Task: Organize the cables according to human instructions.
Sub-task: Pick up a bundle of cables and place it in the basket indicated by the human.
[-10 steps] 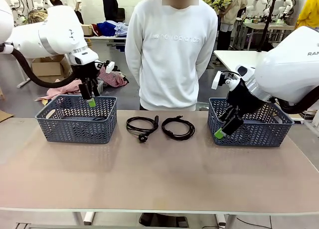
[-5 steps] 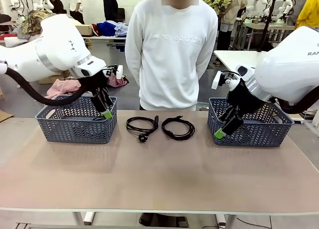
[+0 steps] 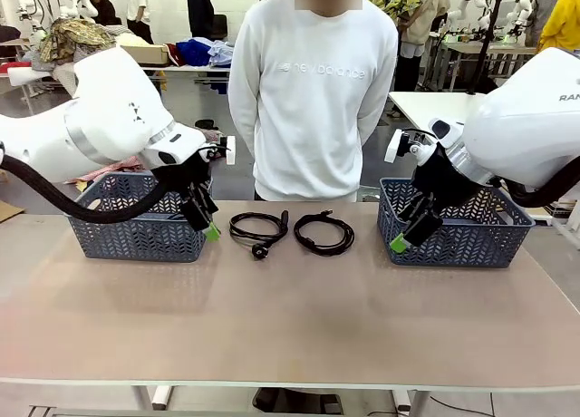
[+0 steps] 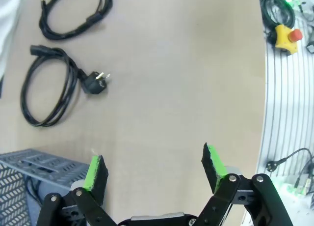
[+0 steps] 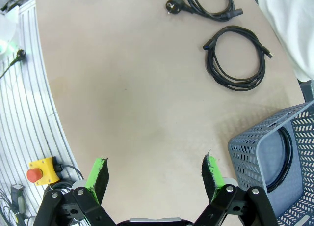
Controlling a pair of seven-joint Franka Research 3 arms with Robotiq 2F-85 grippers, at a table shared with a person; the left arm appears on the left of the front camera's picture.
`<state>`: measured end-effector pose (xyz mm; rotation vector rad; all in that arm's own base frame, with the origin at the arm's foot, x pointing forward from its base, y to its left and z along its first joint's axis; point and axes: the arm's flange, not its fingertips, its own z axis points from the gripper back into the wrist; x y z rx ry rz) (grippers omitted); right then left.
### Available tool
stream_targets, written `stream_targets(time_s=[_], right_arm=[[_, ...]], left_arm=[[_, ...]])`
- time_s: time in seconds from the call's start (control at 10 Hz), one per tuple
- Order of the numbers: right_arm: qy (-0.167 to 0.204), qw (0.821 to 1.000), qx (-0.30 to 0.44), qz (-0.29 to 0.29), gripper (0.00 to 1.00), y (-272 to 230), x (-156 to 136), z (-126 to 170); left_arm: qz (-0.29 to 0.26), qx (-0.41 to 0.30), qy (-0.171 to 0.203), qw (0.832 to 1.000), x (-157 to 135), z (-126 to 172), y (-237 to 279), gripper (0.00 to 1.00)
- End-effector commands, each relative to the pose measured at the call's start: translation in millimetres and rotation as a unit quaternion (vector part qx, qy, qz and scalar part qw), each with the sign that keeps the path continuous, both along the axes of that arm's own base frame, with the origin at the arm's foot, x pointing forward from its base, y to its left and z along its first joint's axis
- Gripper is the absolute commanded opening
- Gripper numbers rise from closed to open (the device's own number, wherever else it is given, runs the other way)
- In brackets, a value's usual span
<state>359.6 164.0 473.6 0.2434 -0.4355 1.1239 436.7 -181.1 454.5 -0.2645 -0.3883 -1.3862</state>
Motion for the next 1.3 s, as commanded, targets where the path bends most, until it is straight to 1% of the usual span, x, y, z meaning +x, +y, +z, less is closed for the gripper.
stream_targets(time_s=[0.0,0.1,0.2,1.2], right_arm=[[0.001,1.0,0.0,-0.002,1.0,1.0,1.2,1.7],[0.001,1.0,0.0,-0.002,1.0,1.0,1.2,1.7],[0.001,1.0,0.0,-0.002,1.0,1.0,1.2,1.7],[0.001,1.0,0.0,-0.002,1.0,1.0,1.2,1.7]], left_arm=[[0.025,-0.006,-0.001,1.0,-9.6,-4.6,-2.5,1.0],[0.033,-0.014,0.013,0.999,-6.8,-7.1,-3.0,1.0],[0.008,0.0,0.003,1.0,-4.0,-3.2,-2.6,1.0],[0.008,0.0,0.003,1.0,-4.0,-3.2,-2.6,1.0]])
